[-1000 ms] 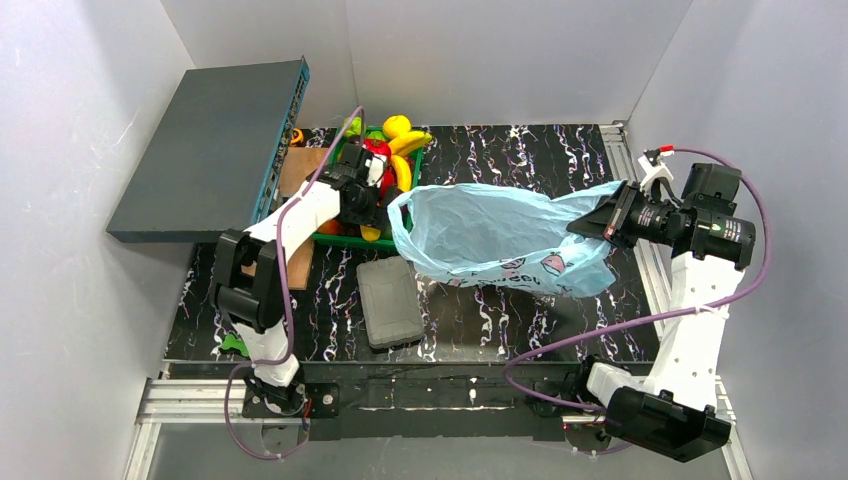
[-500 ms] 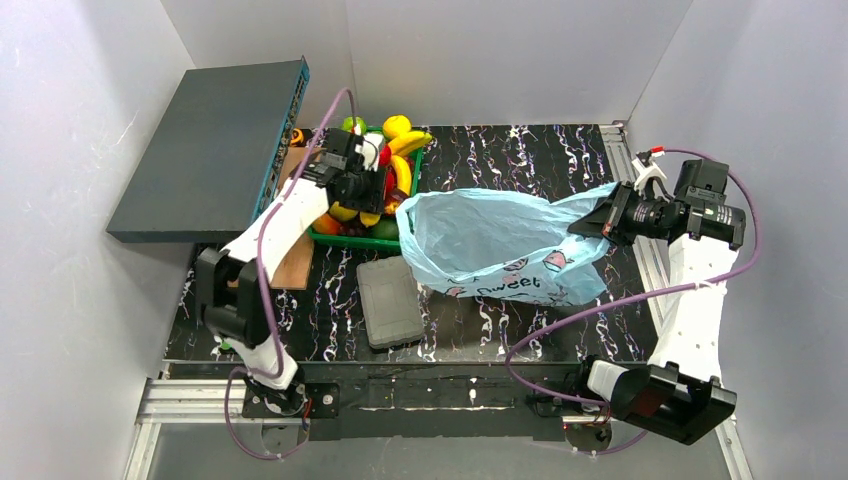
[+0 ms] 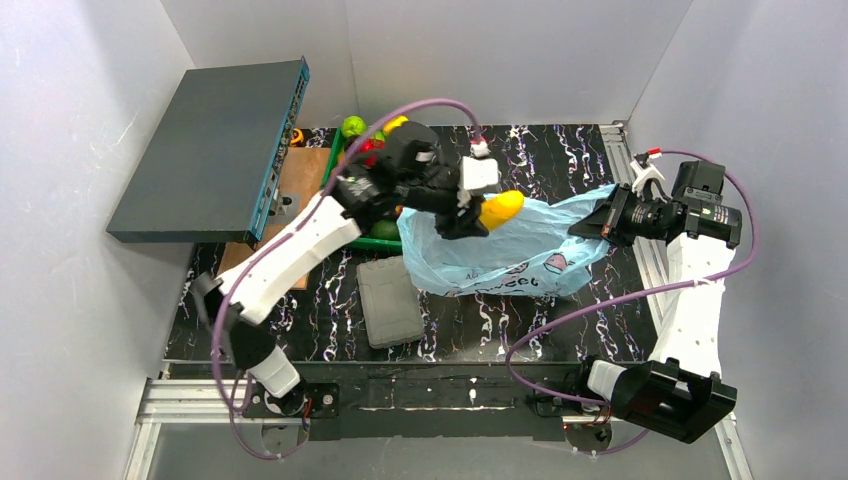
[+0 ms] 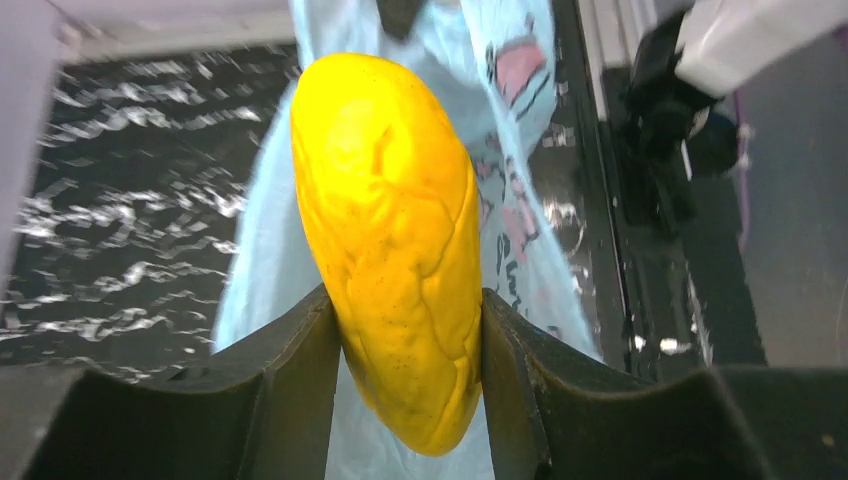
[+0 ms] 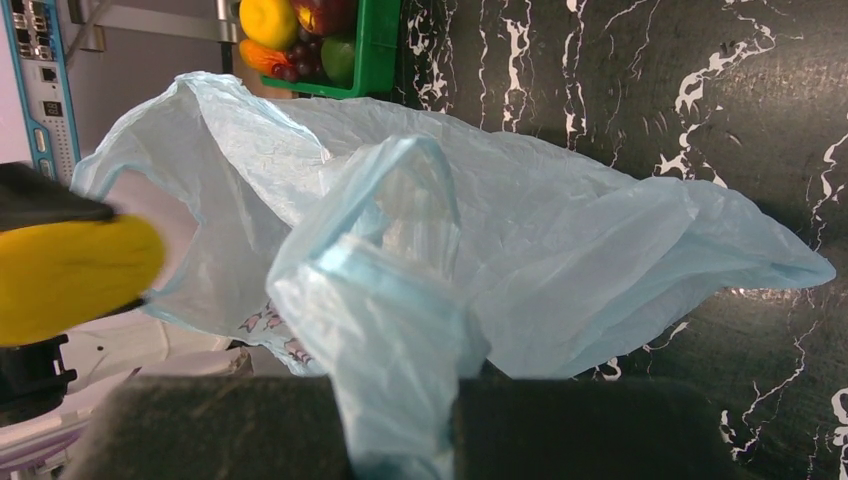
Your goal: Place the fake fruits into the plastic bag and tie a complex knot
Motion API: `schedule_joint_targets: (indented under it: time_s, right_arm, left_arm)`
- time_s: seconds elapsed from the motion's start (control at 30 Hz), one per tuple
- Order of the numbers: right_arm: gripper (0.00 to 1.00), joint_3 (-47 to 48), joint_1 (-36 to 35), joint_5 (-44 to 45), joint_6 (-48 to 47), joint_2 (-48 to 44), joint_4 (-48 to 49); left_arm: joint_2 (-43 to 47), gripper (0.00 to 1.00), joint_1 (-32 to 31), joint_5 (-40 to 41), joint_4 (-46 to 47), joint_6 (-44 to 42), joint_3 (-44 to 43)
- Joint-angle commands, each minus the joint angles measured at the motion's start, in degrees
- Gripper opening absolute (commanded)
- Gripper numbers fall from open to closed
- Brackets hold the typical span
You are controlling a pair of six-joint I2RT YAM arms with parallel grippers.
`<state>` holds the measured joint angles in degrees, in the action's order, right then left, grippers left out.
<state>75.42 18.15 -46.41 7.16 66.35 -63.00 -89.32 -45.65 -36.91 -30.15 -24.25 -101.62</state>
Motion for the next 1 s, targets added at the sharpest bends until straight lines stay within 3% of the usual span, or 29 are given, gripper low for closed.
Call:
schedule_joint_targets:
  time_s: [0.0, 0.13, 0.27, 0.4, 0.5, 0.53, 0.57, 0.6, 0.63, 0.7, 0.73, 0.8, 0.97]
  right_arm:
    - [0.01, -0.5, 0.0, -0.4, 0.7, -0.4, 0.9]
    - [0.01, -2.1, 0.0, 0.2, 1.2, -0.7, 1.6]
    - [0.01, -3.8, 0.0, 2.5, 1.6, 0.0, 2.9]
    - [0.01, -5.9, 0.0, 5.3, 1.6, 0.3, 4.7]
    - [0.01, -7.2, 0.1, 6.7, 1.5, 0.5, 6.3]
    - [0.01, -7.4, 0.1, 7.1, 1.2, 0.7, 6.4]
    - [0.01, -7.5, 0.2, 7.6, 0.7, 1.0, 6.2]
    - [0.01, -7.6, 0.4, 7.7, 0.6, 1.0, 6.2]
    - [0.01, -7.5, 0.4, 7.3, 0.6, 0.9, 6.6]
    - [0.01, -6.6, 0.6, 7.1, 0.9, 1.2, 7.0]
    - [0.01, -5.8, 0.6, 7.2, 0.9, 1.7, 6.8]
    - [0.01, -5.8, 0.6, 7.6, 0.9, 1.5, 7.0]
    - [0.01, -4.9, 0.7, 7.9, 0.1, 2.1, 6.2]
  left_arm:
    - [-9.1, 0.23, -0.4, 0.4, -8.0, -10.8, 1.7]
    - [-13.1, 0.34, -0.6, 1.7, -9.0, -12.7, 0.9]
    - [-16.0, 0.68, -1.0, 4.5, -12.7, -10.9, -3.3]
    - [-13.5, 0.97, -0.4, 1.4, -13.2, -0.8, -9.9]
    - [-7.5, 0.98, 4.1, -7.8, -3.1, 14.8, -9.1]
    - [-5.0, 0.98, 8.0, -10.9, 3.8, 22.2, -6.0]
    - [-1.9, 0.98, 15.9, -10.1, 14.3, 33.9, -0.7]
    - [-0.7, 0.98, 20.6, -5.2, 14.7, 34.0, 1.0]
    - [0.3, 0.98, 23.9, 9.0, 9.9, 27.1, 3.8]
    - [-0.6, 0.98, 25.3, 23.3, 6.3, 23.3, 9.1]
    - [-1.6, 0.98, 25.3, 26.7, 6.3, 25.6, 12.4]
    - [-6.3, 0.98, 25.1, 33.6, 5.2, 38.4, 15.3]
    - [-12.4, 0.95, 22.6, 38.2, 8.2, 41.0, 18.2]
